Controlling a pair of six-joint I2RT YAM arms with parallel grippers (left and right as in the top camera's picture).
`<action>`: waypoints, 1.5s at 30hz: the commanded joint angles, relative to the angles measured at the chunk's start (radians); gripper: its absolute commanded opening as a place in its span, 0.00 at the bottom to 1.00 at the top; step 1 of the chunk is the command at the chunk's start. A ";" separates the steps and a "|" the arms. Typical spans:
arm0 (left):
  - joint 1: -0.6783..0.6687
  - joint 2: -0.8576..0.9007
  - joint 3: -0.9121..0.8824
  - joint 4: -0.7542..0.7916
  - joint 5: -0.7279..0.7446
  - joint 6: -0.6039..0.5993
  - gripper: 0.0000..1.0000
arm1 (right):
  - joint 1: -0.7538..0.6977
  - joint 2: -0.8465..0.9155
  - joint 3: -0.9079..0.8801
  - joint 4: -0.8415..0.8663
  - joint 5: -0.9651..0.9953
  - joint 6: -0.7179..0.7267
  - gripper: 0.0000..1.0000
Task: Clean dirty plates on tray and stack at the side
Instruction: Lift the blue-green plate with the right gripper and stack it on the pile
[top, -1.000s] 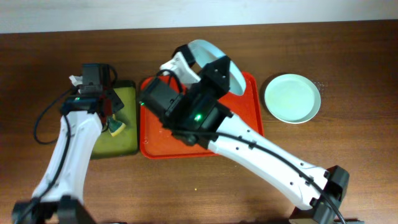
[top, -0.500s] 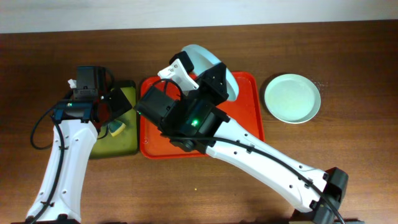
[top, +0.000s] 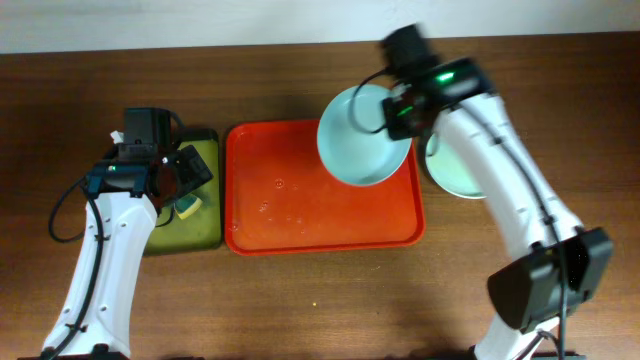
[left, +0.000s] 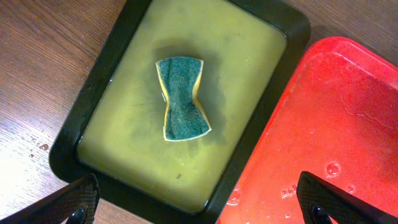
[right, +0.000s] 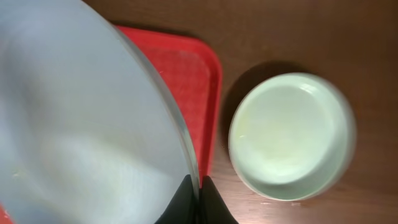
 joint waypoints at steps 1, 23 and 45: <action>0.000 -0.004 0.008 -0.008 0.007 0.002 0.99 | -0.180 0.008 -0.045 0.001 -0.293 0.015 0.04; 0.000 -0.004 0.008 -0.012 0.007 0.002 0.99 | -0.699 0.015 -0.415 0.253 -0.438 -0.001 0.37; 0.000 -0.004 0.008 -0.012 0.007 0.002 0.99 | -0.452 -0.666 -0.415 -0.272 -0.456 -0.030 0.99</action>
